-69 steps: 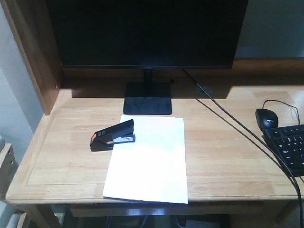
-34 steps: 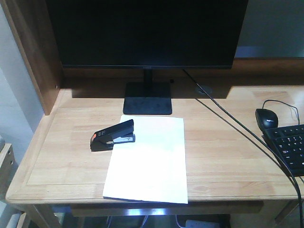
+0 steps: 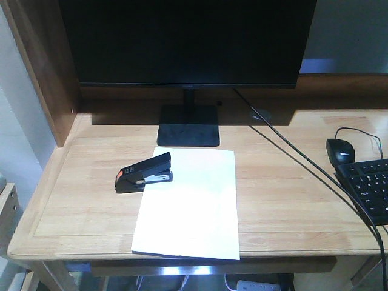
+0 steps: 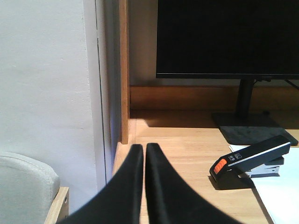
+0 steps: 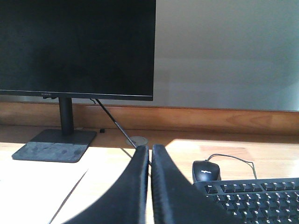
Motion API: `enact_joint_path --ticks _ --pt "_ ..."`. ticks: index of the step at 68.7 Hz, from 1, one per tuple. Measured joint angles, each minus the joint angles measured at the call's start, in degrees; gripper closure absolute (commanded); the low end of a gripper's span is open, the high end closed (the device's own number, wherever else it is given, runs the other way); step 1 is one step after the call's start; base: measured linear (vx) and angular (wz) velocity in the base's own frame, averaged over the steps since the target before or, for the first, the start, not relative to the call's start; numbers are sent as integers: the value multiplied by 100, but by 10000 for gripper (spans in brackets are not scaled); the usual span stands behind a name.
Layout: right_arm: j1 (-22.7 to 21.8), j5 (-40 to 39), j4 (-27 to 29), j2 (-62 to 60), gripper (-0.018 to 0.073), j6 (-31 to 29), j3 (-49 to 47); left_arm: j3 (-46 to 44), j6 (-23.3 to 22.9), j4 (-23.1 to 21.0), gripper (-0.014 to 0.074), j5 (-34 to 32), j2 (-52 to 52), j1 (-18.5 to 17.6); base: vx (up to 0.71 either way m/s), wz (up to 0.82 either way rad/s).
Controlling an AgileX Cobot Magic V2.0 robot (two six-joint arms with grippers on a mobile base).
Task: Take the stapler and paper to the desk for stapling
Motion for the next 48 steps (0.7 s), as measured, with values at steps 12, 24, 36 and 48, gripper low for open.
enact_joint_path --ticks 12,24,36,48 --pt "0 0 0 0 568 0 0 0 0 0 603 0 0 0 0 0" --pt "0 0 0 0 568 5 0 0 0 0 603 0 0 0 0 0" --pt "0 0 0 0 568 5 0 0 0 0 603 0 0 0 0 0" --pt "0 0 0 0 568 5 0 0 0 0 603 0 0 0 0 0"
